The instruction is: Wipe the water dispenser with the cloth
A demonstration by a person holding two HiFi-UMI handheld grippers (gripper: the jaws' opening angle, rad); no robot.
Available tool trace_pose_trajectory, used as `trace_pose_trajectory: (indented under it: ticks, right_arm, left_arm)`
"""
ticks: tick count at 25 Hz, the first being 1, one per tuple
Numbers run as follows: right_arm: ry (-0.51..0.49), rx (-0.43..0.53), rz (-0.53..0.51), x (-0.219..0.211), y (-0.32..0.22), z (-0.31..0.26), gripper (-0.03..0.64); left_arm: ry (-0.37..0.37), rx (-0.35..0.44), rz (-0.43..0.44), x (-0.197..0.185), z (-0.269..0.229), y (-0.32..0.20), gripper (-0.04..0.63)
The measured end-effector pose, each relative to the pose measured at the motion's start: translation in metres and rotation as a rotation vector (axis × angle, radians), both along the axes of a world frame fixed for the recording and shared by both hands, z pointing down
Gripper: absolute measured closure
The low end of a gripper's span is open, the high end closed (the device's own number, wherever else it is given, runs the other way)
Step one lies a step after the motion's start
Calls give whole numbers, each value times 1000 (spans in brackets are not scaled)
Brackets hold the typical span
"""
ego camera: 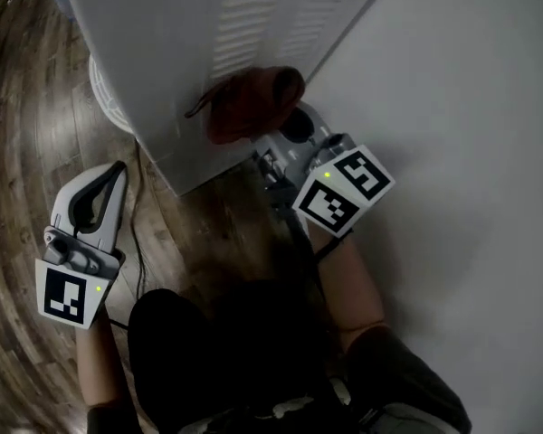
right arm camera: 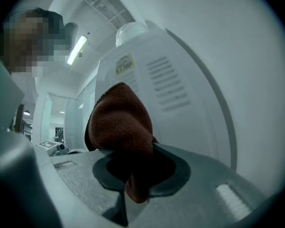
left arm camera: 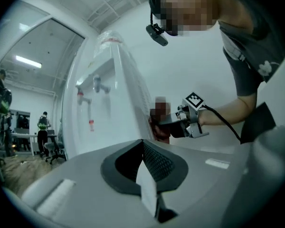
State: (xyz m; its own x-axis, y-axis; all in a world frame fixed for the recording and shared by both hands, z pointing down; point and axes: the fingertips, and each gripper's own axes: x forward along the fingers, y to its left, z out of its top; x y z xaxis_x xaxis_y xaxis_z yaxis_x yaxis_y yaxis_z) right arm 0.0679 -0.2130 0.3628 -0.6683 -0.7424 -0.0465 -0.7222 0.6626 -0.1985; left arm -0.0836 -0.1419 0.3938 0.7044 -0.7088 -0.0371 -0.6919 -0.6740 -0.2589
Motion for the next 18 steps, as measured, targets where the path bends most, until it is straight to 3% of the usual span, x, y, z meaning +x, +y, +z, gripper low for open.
trace_pose_trajectory:
  ticks: [3,7,14,18]
  right_arm:
    - [-19,-115,1,0,-5,90,557]
    - [42,-275,13,6,10,184,557]
    - [180,-441,0,-12,7,311,557]
    - [171,-468,7,-14,12,327,557]
  left_arm:
    - [5,-84,-18,-15,81,-12,577]
    - [-8,-220,-36,-15,157,-6,577]
    - [-23,-319,18,-1,228,-9,577]
    - [-17,-329,49,10,229,-8,577]
